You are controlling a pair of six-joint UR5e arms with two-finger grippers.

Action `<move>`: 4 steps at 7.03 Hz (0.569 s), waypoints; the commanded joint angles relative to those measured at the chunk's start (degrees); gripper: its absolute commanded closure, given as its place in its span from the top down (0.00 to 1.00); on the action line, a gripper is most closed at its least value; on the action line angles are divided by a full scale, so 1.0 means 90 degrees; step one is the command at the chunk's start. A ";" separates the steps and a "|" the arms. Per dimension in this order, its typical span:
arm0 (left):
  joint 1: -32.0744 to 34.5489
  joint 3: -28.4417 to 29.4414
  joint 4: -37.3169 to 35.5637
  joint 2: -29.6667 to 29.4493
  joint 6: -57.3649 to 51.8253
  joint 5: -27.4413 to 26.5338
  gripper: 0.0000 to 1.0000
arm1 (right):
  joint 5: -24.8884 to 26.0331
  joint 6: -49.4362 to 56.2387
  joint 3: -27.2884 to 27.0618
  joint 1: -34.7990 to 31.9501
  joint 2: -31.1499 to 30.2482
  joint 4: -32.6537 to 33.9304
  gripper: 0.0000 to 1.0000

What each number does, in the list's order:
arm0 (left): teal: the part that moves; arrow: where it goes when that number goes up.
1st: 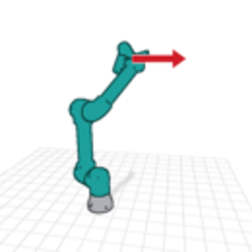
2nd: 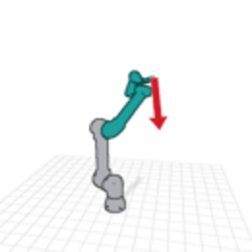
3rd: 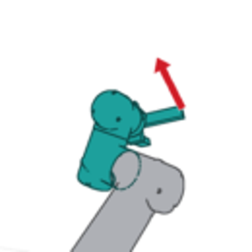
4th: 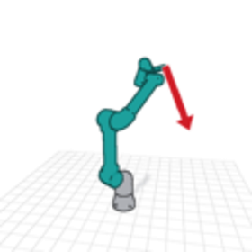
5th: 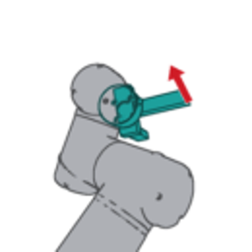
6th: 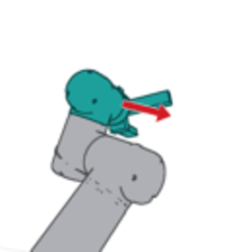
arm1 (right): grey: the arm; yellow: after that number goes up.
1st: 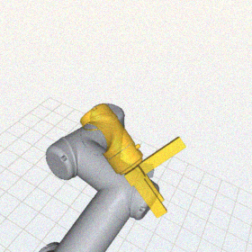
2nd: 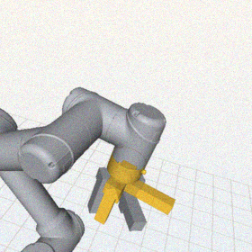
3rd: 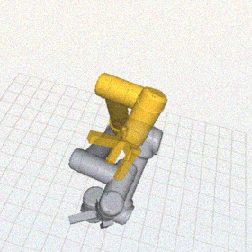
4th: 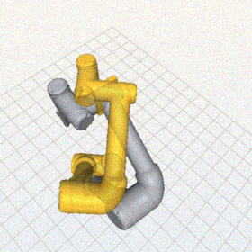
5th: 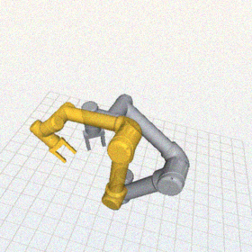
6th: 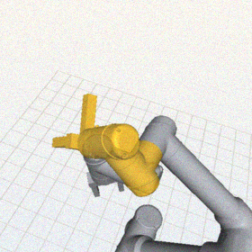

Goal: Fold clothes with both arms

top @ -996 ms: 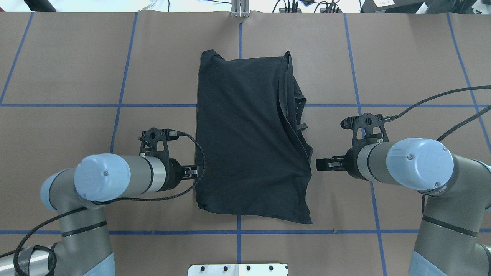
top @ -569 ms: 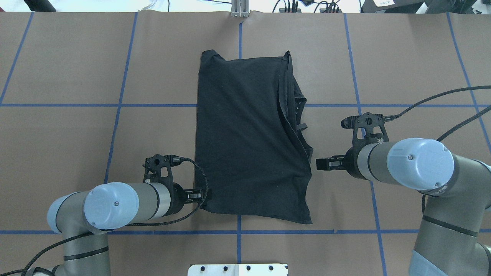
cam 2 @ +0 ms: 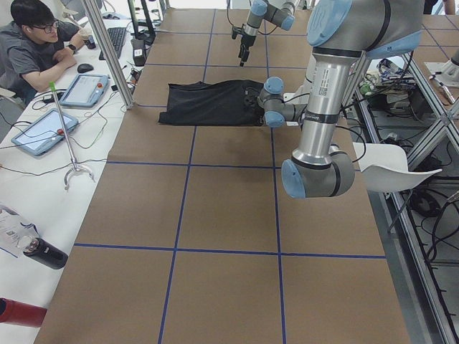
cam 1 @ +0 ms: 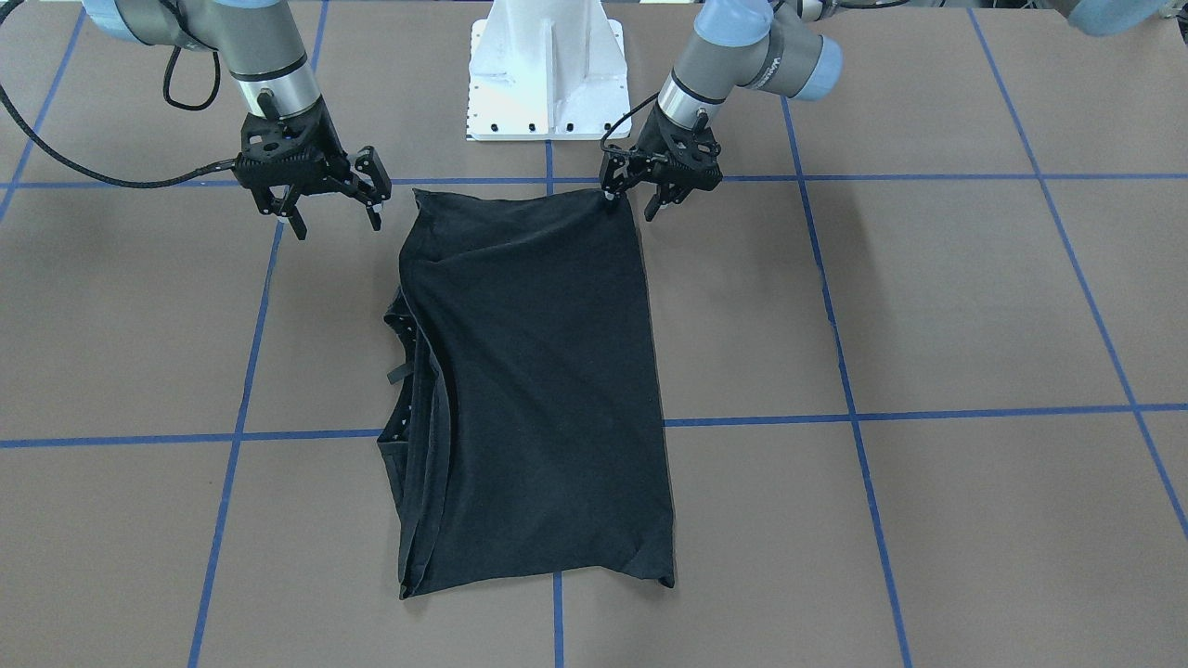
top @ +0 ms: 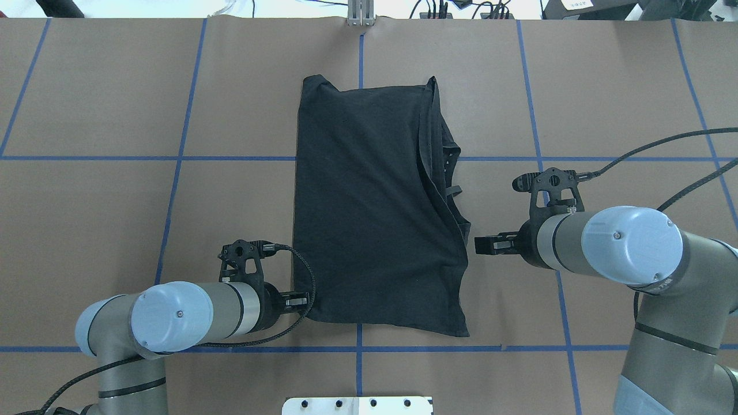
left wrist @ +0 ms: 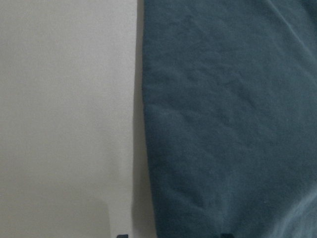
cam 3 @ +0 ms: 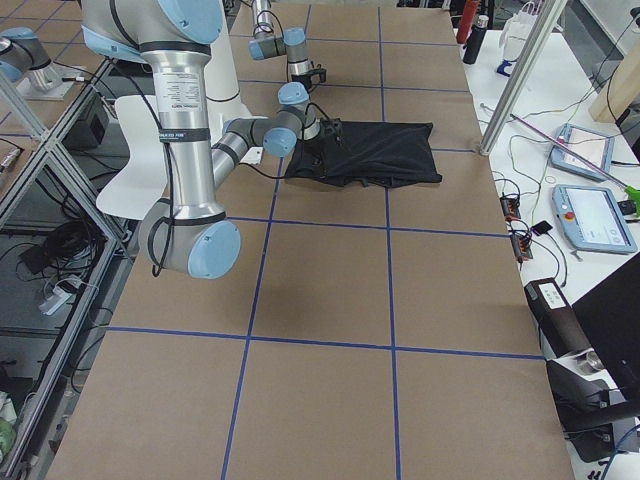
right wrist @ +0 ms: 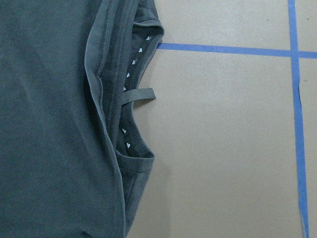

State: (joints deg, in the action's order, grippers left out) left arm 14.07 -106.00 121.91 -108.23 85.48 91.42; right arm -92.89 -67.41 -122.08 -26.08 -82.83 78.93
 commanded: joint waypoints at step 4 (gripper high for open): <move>-0.0118 0.0039 0.0000 -0.0025 0.0004 0.0028 0.49 | 0.0019 -0.0010 0.0010 -0.0012 0.0004 0.0000 1.00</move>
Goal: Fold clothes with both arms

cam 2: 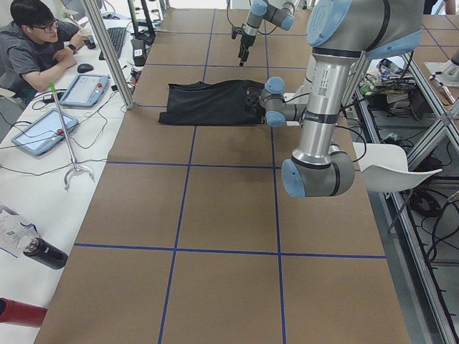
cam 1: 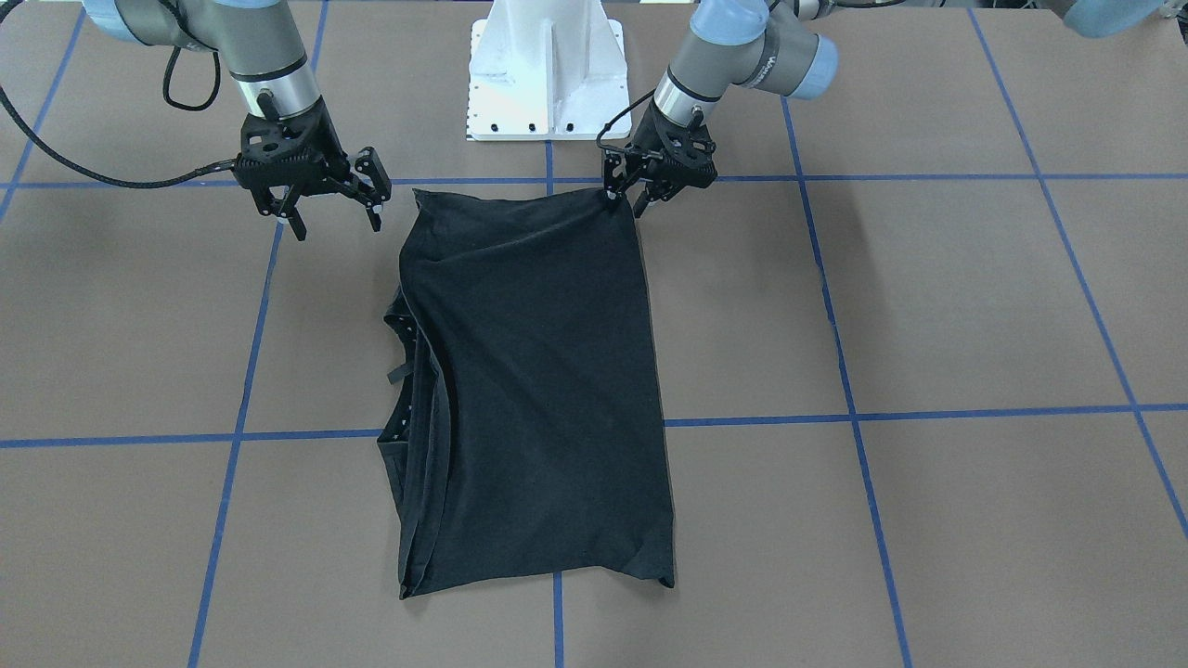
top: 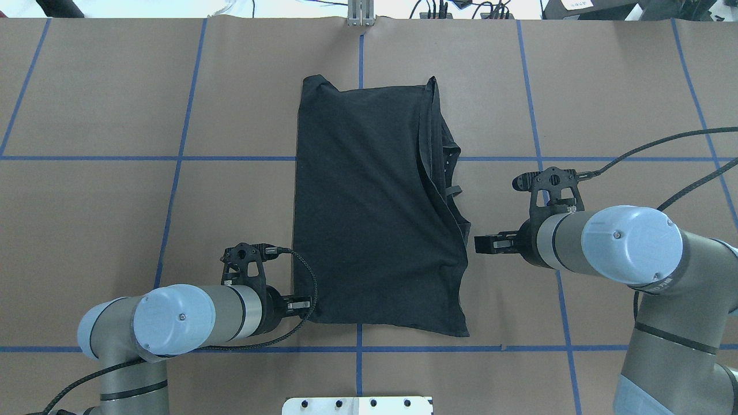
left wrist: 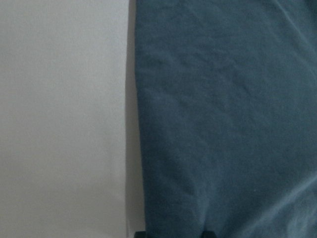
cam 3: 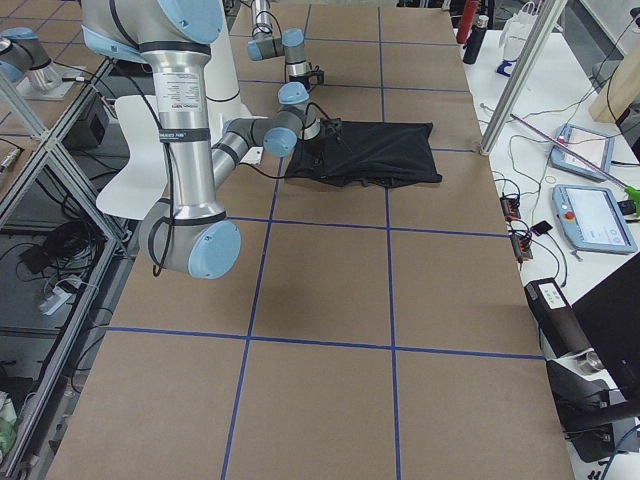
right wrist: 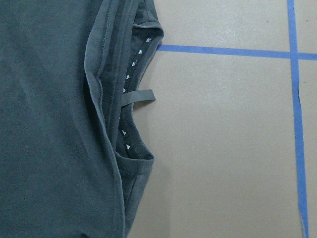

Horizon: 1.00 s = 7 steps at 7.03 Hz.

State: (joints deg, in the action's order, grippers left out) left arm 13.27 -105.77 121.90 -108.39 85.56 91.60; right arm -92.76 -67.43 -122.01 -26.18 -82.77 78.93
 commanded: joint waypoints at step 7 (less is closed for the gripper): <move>-0.0225 -0.0084 0.0010 -0.0026 0.0523 0.0008 0.00 | 0.0188 -0.1253 0.0526 0.0173 0.1287 0.0949 0.97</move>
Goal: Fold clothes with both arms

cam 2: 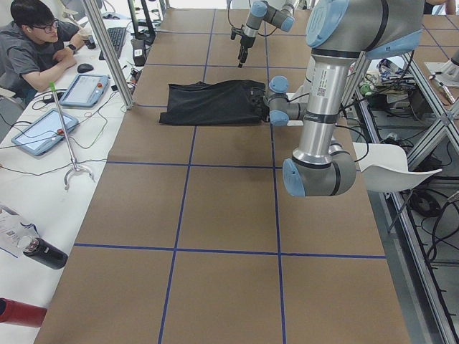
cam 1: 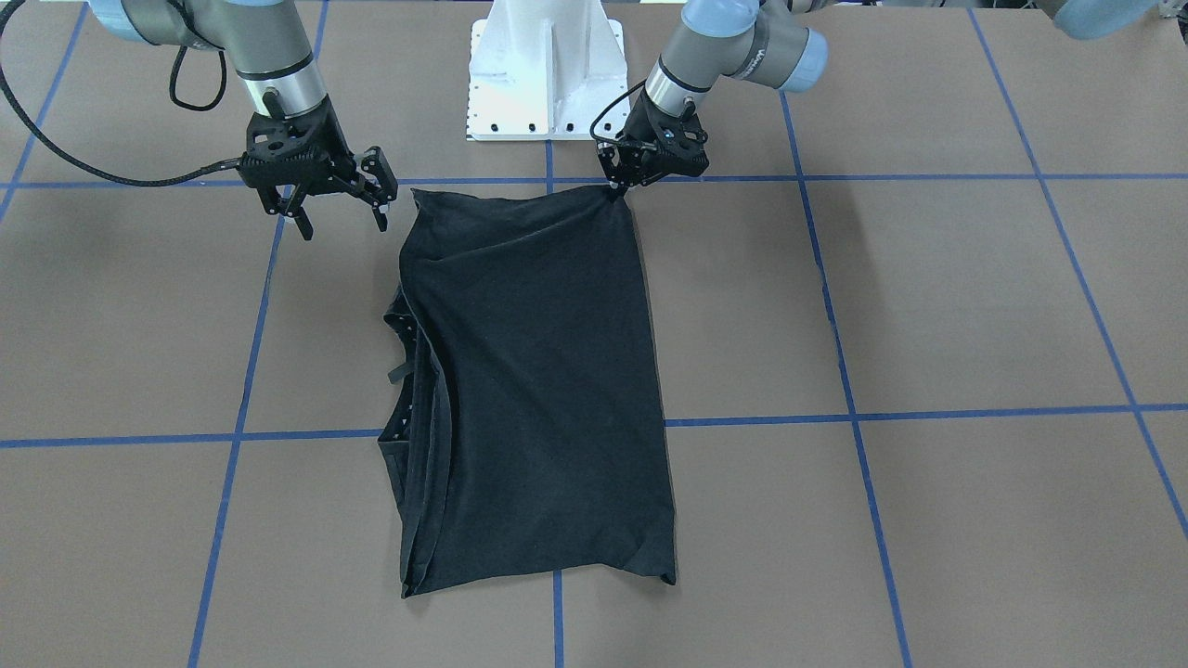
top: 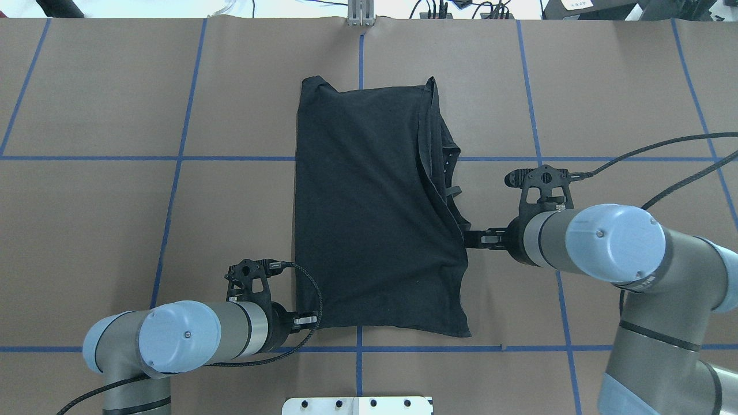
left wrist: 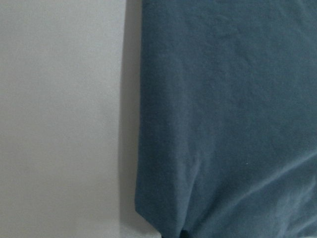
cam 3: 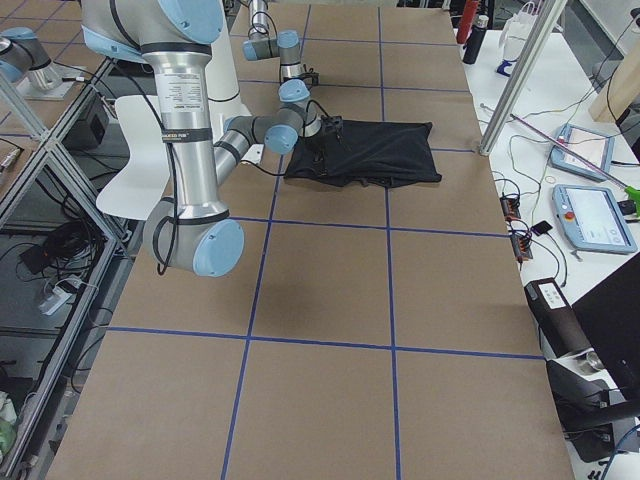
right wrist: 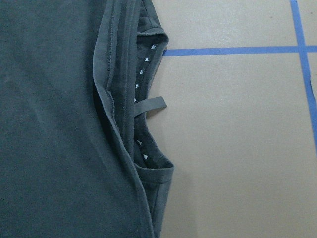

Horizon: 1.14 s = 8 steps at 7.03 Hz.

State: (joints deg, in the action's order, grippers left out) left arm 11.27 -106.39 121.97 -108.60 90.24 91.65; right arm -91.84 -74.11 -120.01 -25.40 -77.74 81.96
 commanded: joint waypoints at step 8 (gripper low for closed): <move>0.0008 -0.0054 0.0002 -0.0003 0.0003 0.0002 0.00 | 0.1513 -0.3876 0.1244 0.1201 0.1579 0.0943 0.81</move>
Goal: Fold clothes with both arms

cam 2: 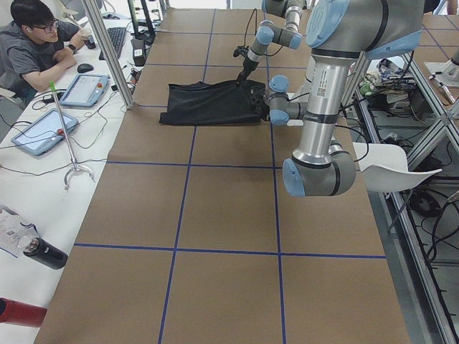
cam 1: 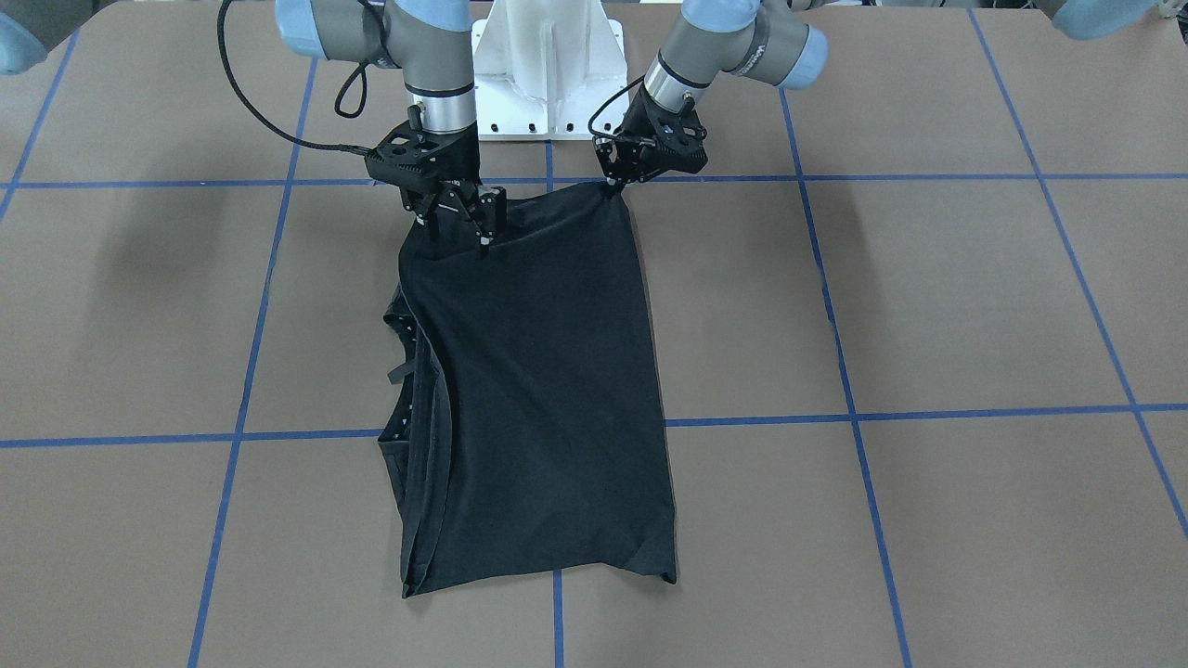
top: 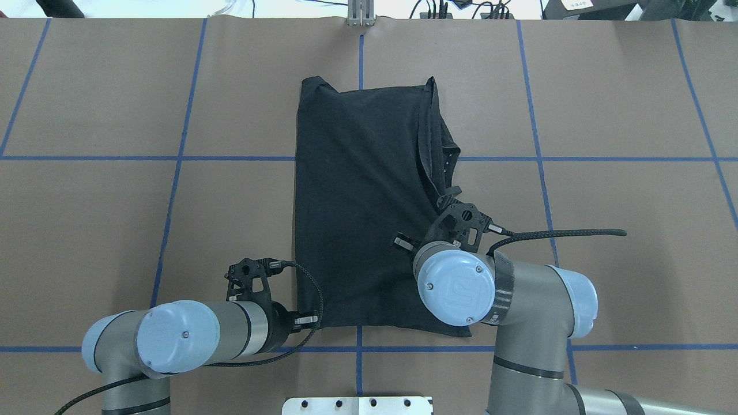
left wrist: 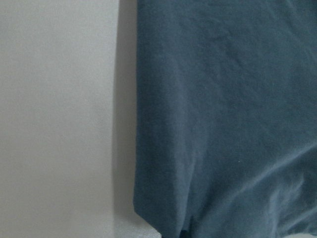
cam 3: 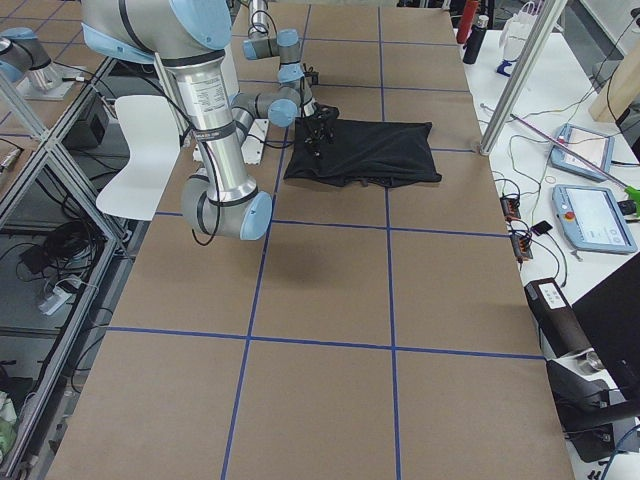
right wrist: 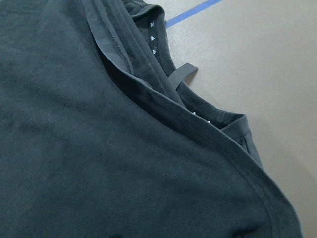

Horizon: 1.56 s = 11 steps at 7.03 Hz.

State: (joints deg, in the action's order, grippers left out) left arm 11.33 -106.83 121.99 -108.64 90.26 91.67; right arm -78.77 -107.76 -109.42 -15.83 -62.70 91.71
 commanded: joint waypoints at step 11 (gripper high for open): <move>-0.0009 -0.0005 0.0010 -0.0009 0.0000 0.0000 0.00 | 0.0783 -0.0302 0.0380 0.0675 -0.0407 -0.0317 0.71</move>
State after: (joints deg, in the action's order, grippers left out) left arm 11.29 -106.87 122.01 -108.68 90.26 91.64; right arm -71.88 -110.19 -106.55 -9.83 -66.30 88.86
